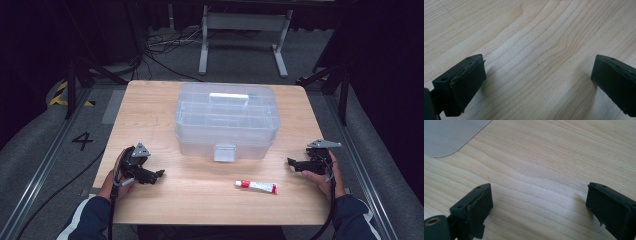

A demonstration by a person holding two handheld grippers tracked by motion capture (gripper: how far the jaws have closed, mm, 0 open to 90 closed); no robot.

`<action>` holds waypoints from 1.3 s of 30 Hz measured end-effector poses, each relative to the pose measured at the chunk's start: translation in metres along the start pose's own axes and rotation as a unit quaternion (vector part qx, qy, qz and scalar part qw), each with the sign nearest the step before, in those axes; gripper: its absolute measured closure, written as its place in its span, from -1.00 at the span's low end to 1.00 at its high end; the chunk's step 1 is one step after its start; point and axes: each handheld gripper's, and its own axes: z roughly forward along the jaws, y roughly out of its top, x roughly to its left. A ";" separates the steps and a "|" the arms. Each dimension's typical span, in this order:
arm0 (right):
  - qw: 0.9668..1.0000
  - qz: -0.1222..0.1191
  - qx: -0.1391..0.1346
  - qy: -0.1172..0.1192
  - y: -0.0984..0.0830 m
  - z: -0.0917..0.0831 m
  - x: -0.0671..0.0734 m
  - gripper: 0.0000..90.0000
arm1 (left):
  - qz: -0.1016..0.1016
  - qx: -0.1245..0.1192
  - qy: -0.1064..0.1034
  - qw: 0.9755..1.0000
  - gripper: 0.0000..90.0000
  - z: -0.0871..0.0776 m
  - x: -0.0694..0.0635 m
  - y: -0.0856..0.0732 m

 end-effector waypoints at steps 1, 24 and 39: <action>1.000 0.000 0.000 0.003 0.000 -0.001 0.000 -0.76 | 0.001 0.000 0.001 1.000 -1.00 0.000 0.000 0.000; 0.997 -0.060 -0.056 0.001 0.025 -0.034 0.022 -0.59 | -0.005 0.000 0.004 1.000 -1.00 0.000 -0.001 -0.001; 0.992 -0.089 -0.084 0.005 0.050 -0.058 0.032 -0.51 | -0.005 -0.001 0.003 1.000 -1.00 0.000 -0.001 -0.001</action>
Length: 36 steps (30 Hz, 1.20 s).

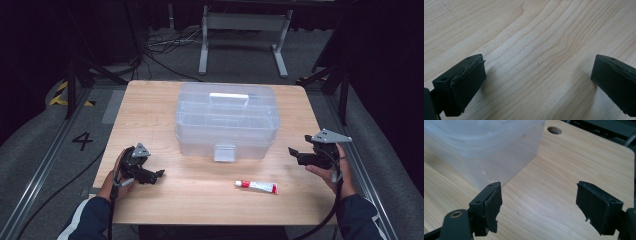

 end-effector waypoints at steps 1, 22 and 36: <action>1.000 -0.001 -0.004 0.003 0.003 -0.002 0.000 -0.50 | 0.000 0.000 0.001 1.000 -1.00 0.000 0.000 0.000; 0.998 -0.030 -0.053 0.012 0.073 -0.021 0.011 -0.41 | 0.000 0.001 0.001 1.000 -1.00 0.000 0.000 0.000; 0.995 -0.073 -0.053 0.037 0.124 -0.002 0.033 -0.31 | 0.000 0.000 0.001 1.000 -1.00 0.000 0.000 0.000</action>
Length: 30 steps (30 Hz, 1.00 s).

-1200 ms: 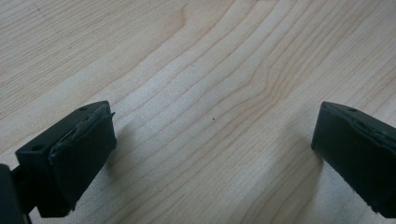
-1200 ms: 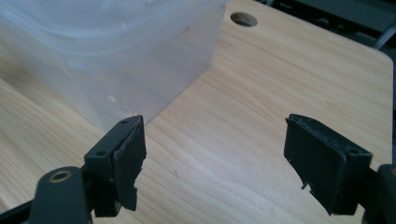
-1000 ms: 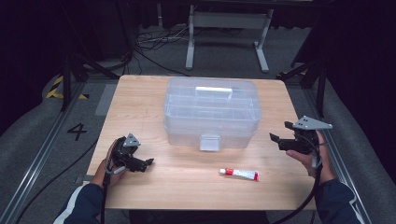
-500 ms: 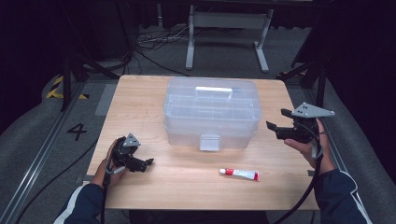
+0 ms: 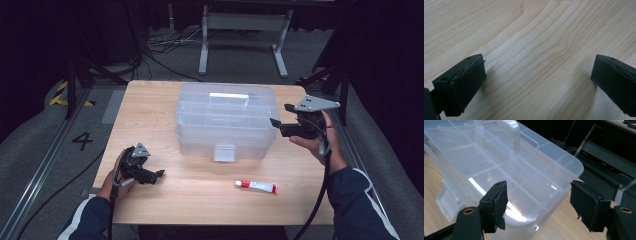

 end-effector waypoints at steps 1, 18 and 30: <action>1.000 0.000 0.000 0.000 0.000 0.000 0.000 -0.31 | 0.000 0.000 0.000 1.000 -1.00 0.000 0.000 0.000; 0.999 -0.028 0.031 0.009 0.041 0.051 0.018 -0.19 | -0.001 0.001 0.001 1.000 -1.00 0.000 0.000 0.000; 0.998 -0.028 0.054 0.014 0.053 0.073 0.011 0.03 | 0.000 0.007 0.008 1.000 -0.99 0.000 -0.001 0.003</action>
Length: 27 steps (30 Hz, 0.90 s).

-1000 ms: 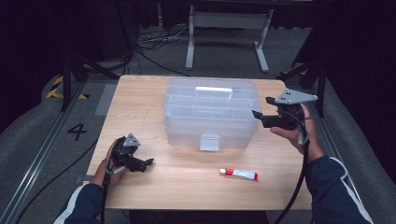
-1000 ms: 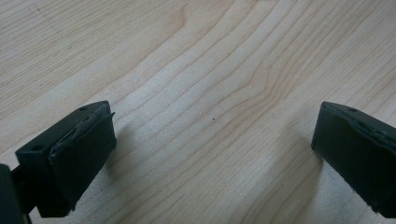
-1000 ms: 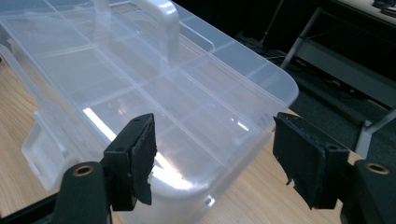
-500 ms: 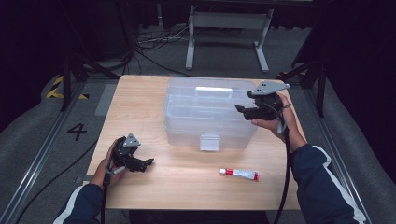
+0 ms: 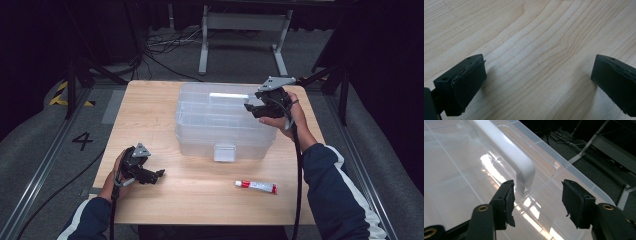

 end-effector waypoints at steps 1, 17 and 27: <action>1.000 -0.002 0.000 0.003 0.001 0.001 0.000 0.05 | -0.002 0.001 0.003 1.000 -0.99 0.001 0.000 0.001; 1.000 -0.006 0.014 0.011 0.015 0.016 0.004 0.39 | 0.011 -0.039 -0.034 0.999 -0.65 0.020 -0.008 0.042; 0.999 -0.017 0.020 0.030 0.019 0.023 0.007 0.60 | 0.036 -0.096 -0.080 0.991 -0.66 0.033 -0.020 0.073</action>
